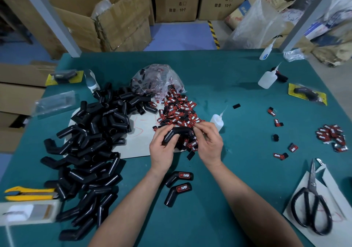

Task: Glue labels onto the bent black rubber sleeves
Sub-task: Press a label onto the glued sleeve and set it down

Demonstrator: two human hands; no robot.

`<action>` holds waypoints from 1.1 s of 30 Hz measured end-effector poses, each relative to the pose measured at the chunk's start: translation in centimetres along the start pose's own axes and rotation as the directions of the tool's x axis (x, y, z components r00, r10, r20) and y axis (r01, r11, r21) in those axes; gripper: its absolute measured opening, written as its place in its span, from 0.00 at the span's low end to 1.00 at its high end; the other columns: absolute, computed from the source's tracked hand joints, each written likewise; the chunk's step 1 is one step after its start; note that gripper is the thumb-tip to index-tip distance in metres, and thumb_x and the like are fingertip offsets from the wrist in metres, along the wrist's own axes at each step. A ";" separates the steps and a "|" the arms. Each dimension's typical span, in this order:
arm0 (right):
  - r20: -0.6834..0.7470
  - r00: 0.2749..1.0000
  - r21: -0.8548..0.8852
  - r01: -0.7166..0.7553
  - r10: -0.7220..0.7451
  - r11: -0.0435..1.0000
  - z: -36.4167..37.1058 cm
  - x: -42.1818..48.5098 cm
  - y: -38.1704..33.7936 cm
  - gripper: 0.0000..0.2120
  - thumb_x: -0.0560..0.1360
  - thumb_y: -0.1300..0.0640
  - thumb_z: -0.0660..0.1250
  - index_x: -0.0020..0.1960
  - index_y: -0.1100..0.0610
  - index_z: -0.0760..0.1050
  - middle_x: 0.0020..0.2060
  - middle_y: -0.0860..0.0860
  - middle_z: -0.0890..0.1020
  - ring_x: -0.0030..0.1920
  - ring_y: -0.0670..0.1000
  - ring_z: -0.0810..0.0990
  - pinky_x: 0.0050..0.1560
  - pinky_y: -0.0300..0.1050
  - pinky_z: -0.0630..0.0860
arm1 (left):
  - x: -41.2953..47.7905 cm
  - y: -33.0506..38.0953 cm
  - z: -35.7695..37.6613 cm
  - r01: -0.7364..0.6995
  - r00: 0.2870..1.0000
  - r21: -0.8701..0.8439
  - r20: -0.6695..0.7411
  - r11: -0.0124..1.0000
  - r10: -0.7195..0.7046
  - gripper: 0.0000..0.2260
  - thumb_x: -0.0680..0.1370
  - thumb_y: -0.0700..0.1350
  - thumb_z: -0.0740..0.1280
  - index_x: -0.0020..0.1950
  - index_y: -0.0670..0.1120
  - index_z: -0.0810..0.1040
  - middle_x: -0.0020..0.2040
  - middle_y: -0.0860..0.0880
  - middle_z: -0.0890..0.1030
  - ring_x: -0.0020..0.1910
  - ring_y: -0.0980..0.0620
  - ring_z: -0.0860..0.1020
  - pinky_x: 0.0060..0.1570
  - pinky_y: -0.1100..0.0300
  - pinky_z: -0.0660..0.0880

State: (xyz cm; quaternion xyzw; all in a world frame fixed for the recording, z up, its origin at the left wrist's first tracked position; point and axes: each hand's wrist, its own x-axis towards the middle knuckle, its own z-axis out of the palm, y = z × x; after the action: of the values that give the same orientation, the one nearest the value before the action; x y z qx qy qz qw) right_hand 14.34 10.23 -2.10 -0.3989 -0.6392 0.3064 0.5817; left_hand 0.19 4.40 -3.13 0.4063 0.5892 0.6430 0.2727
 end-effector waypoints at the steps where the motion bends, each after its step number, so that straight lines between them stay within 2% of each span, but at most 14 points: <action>1: 0.029 1.000 -0.008 0.008 -0.008 1.000 0.0 -0.1 0.0 0.06 0.79 0.61 0.70 0.54 0.61 0.83 0.50 0.46 0.81 0.52 0.48 0.82 0.56 0.42 0.78 | 0.0 0.0 0.1 0.009 1.000 0.002 0.010 1.000 -0.009 0.18 0.76 0.47 0.74 0.61 0.66 0.82 0.59 0.60 0.82 0.62 0.54 0.81 0.65 0.59 0.75; 4: 0.105 0.994 -0.053 0.037 -0.031 0.998 0.2 -0.1 -0.4 0.07 0.79 0.60 0.70 0.52 0.63 0.83 0.49 0.49 0.81 0.52 0.47 0.81 0.55 0.43 0.78 | 0.0 0.1 0.1 0.031 0.999 0.016 0.028 0.999 -0.032 0.19 0.76 0.43 0.74 0.60 0.66 0.83 0.59 0.63 0.81 0.61 0.58 0.80 0.65 0.64 0.74; 7: 0.168 0.983 -0.098 0.095 -0.078 0.991 0.1 -0.1 -0.7 0.07 0.80 0.56 0.69 0.50 0.60 0.82 0.52 0.44 0.78 0.54 0.52 0.78 0.58 0.49 0.75 | -0.1 0.2 0.1 0.050 0.998 0.020 0.037 0.999 -0.051 0.19 0.76 0.41 0.75 0.61 0.61 0.81 0.59 0.62 0.82 0.62 0.58 0.80 0.65 0.65 0.74; 11: 0.220 0.974 -0.113 0.086 -0.059 0.990 0.1 -0.2 -0.8 0.10 0.81 0.53 0.66 0.49 0.59 0.81 0.57 0.42 0.77 0.60 0.52 0.75 0.65 0.43 0.68 | -0.2 0.2 0.0 0.046 0.997 0.047 0.065 0.998 -0.049 0.17 0.76 0.40 0.75 0.63 0.51 0.83 0.60 0.55 0.83 0.62 0.57 0.80 0.64 0.66 0.73; 14: 0.231 0.972 -0.108 0.057 -0.031 0.993 0.3 -0.3 -0.7 0.10 0.81 0.53 0.66 0.50 0.59 0.81 0.56 0.42 0.77 0.59 0.54 0.76 0.64 0.43 0.69 | -0.2 0.4 0.0 0.046 0.996 0.068 0.074 0.997 -0.051 0.16 0.76 0.40 0.75 0.63 0.49 0.83 0.61 0.54 0.82 0.62 0.59 0.80 0.63 0.68 0.72; 17: 0.240 0.970 -0.090 0.060 -0.037 0.994 0.3 -0.3 -0.5 0.05 0.81 0.55 0.66 0.50 0.55 0.80 0.55 0.44 0.78 0.57 0.54 0.77 0.62 0.43 0.70 | -0.2 0.4 0.0 0.033 0.996 0.102 0.078 0.994 -0.042 0.16 0.76 0.40 0.75 0.64 0.45 0.83 0.61 0.52 0.82 0.62 0.60 0.80 0.64 0.68 0.72; 24: 0.250 0.967 -0.117 0.082 -0.050 0.990 0.3 -0.3 -0.4 0.05 0.80 0.59 0.68 0.49 0.59 0.81 0.53 0.46 0.78 0.56 0.52 0.76 0.60 0.44 0.72 | -0.2 0.6 0.0 0.038 0.996 0.108 0.073 0.993 -0.046 0.16 0.77 0.38 0.75 0.63 0.48 0.83 0.60 0.56 0.82 0.62 0.60 0.79 0.64 0.69 0.72; 33: 0.246 0.968 -0.136 0.086 -0.051 0.987 0.3 -0.4 -0.6 0.06 0.79 0.59 0.68 0.49 0.61 0.82 0.52 0.48 0.79 0.55 0.51 0.76 0.58 0.47 0.73 | -0.3 0.7 0.0 0.036 0.996 0.111 0.073 0.993 -0.044 0.16 0.77 0.38 0.75 0.63 0.48 0.83 0.60 0.57 0.81 0.62 0.61 0.79 0.64 0.69 0.72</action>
State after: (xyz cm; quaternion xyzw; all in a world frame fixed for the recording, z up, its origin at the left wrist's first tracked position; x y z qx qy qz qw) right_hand 13.96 9.64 -1.82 -0.3776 -0.7393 0.2848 0.4793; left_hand 0.40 4.04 -2.53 0.4327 0.6210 0.5882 0.2848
